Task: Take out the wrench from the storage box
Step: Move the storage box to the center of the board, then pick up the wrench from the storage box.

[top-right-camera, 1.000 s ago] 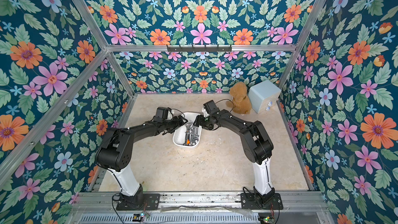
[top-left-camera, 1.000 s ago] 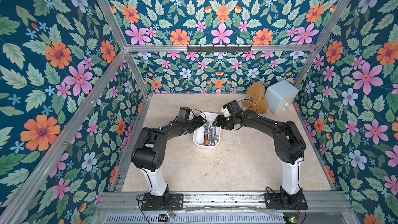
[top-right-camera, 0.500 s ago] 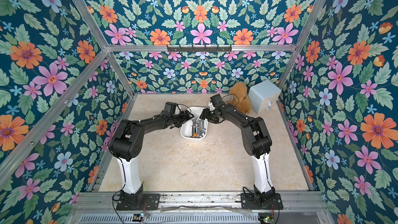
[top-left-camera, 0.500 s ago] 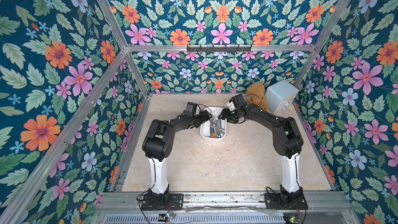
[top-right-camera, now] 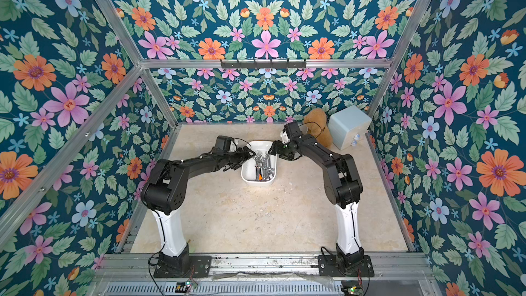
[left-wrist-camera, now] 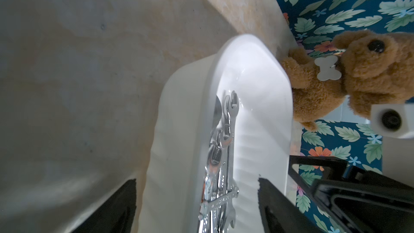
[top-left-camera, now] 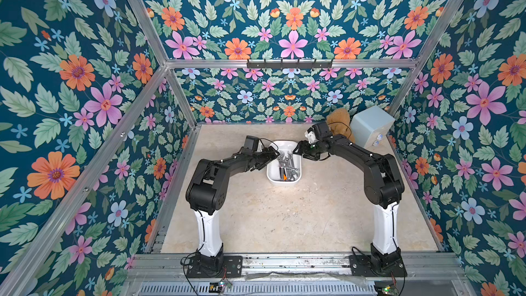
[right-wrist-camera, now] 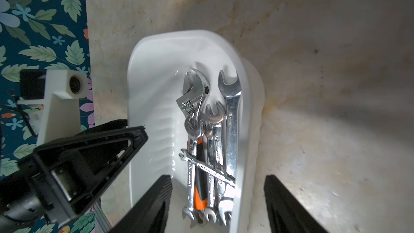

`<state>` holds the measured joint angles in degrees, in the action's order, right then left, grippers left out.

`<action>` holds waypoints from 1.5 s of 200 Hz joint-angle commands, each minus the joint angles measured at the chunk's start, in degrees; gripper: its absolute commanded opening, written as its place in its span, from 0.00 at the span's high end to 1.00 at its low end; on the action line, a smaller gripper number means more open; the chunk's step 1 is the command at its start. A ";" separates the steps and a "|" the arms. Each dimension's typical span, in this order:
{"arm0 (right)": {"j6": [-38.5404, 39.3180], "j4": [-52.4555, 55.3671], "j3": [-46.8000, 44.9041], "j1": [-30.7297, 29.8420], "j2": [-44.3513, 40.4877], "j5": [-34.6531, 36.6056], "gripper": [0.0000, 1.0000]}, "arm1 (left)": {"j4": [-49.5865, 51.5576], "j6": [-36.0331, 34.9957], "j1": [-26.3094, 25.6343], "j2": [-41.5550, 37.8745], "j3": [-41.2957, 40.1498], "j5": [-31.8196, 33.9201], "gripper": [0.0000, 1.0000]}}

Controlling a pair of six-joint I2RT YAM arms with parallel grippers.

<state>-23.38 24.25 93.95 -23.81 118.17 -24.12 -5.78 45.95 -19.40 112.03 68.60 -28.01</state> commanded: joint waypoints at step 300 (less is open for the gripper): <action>60.79 18.12 15.47 -10.50 13.03 7.16 0.61 | 17.12 -16.77 2.69 -14.47 -6.55 5.16 0.16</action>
<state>35.66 41.32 109.03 -34.04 130.78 -17.28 11.94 29.67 -16.88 97.58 62.02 -22.61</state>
